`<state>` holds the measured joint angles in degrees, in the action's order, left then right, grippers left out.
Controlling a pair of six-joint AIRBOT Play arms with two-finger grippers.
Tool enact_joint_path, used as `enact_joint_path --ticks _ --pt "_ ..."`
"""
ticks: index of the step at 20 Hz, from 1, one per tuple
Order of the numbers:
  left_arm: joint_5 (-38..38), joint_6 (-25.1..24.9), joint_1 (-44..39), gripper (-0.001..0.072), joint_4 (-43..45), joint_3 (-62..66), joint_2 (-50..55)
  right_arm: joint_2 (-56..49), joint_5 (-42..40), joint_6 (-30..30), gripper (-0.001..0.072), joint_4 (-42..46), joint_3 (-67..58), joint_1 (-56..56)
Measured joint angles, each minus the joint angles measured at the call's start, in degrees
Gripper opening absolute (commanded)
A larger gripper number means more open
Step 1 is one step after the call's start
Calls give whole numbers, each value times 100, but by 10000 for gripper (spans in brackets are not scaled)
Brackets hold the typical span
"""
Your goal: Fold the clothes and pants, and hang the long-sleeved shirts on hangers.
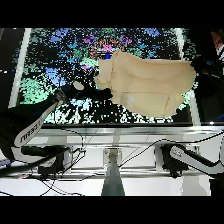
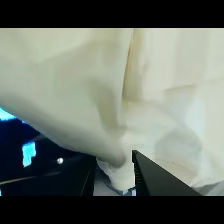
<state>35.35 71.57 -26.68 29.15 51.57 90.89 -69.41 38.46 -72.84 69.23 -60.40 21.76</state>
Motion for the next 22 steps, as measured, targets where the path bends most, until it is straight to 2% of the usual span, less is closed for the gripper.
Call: enact_joint_path --ticks 1,2,5,12,17,22 --pt "-26 0 0 252 -42 0 4 0 11 0 10 -2 0 0" --pt "-48 0 0 159 -85 0 9 0 44 0 10 -2 0 0" --pt "-96 0 -7 17 -214 11 24 0 155 0 10 -4 0 0" --pt "-44 -111 175 16 -177 455 -122 214 625 2 10 -7 -13 0" --pt "282 -173 914 15 1045 1106 -997 765 739 13 9 -13 -216 0" --pt "422 -192 1919 16 2542 1631 -2677 1661 756 -76 9 -168 -505 0"
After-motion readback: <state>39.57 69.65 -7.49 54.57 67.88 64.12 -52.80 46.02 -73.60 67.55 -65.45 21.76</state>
